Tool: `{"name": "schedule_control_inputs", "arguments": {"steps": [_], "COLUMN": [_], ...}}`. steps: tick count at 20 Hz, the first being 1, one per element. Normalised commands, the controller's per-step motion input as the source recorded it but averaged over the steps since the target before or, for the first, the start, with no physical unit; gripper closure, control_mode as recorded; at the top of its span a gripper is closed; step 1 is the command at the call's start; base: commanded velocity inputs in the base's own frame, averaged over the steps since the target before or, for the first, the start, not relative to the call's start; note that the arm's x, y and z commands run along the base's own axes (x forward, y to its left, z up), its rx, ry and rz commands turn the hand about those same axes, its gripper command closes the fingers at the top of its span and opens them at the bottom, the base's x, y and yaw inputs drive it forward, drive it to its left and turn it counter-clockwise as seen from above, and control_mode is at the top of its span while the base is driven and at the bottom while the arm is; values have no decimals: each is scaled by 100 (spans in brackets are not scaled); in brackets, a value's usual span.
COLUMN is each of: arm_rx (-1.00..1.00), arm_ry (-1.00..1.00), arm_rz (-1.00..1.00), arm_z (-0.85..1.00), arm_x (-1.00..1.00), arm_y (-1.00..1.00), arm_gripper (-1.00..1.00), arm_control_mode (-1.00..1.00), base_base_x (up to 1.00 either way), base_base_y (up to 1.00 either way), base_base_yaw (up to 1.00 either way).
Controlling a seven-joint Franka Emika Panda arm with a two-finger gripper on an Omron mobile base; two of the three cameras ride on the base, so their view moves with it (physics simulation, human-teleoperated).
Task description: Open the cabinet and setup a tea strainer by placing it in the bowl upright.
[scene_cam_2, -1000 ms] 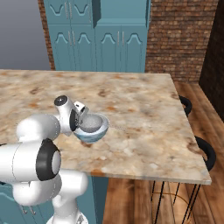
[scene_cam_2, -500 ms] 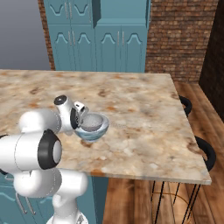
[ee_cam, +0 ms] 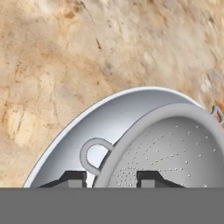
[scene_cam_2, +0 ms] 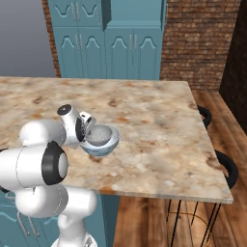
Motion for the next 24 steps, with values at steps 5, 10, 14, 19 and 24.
{"name": "schedule_control_inputs", "arguments": {"steps": [5,10,14,19,24], "arm_rx": [0,0,-1,0,1], "arm_ry": [0,1,3,9,11], "arm_rz": [0,0,0,0,0], "arm_z": [0,0,20,37,36], "arm_x": [0,0,0,-2,-1], "arm_y": [3,1,0,-2,-6], "arm_gripper": [-100,-100,-100,-100,-100], "arm_control_mode": [-100,-100,-100,-100,-100], "base_base_x": [0,0,0,0,0], "base_base_y": [0,0,0,0,0], "base_base_yaw": [0,0,0,0,0]}}
